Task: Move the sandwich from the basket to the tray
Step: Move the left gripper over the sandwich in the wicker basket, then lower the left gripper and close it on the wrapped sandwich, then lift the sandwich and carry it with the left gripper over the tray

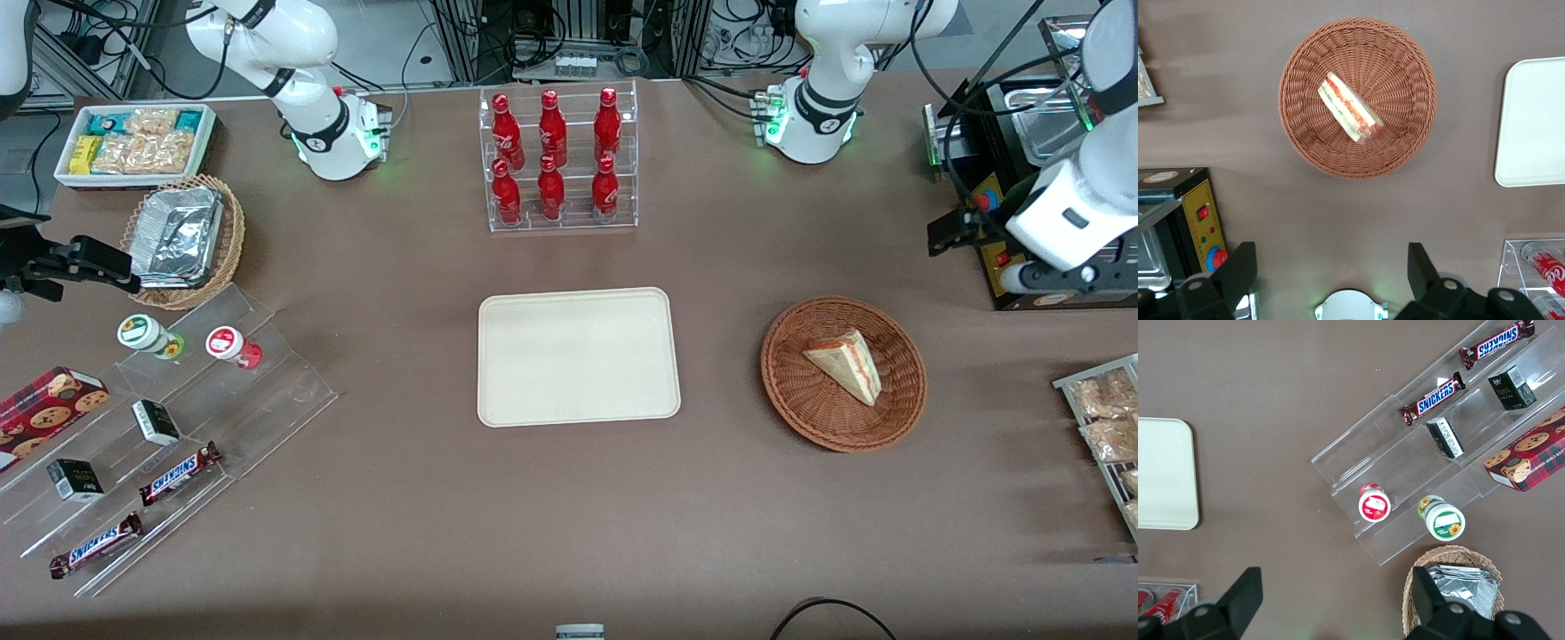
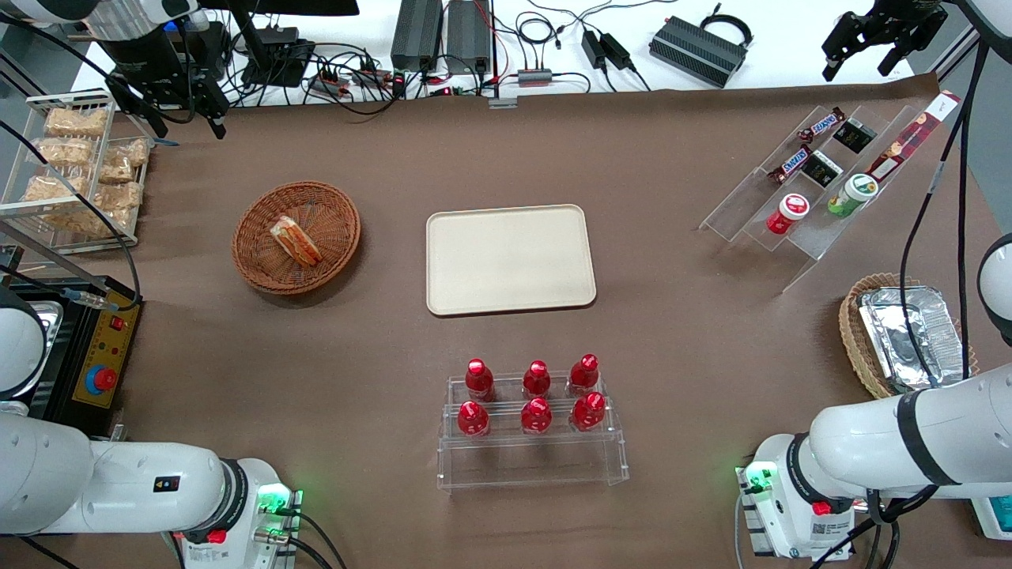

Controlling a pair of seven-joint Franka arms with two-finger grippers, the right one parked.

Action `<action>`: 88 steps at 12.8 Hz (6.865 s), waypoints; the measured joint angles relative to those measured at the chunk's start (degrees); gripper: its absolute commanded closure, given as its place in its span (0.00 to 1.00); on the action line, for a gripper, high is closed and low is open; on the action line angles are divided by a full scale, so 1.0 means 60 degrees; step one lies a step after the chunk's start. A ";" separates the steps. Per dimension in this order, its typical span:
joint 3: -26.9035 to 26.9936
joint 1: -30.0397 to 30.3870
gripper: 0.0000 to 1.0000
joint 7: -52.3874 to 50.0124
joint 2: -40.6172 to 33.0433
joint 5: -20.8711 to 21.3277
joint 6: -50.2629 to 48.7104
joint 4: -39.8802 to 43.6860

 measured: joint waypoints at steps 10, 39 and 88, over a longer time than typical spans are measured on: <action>0.0187 0.0026 0.00 -0.1068 0.0045 0.0000 0.5186 -0.4196; -0.0019 -0.0250 0.80 -0.8122 0.2301 -0.0214 0.9006 -0.5432; -0.0168 -0.7109 0.00 -0.8302 0.7768 -0.0634 0.4547 0.3556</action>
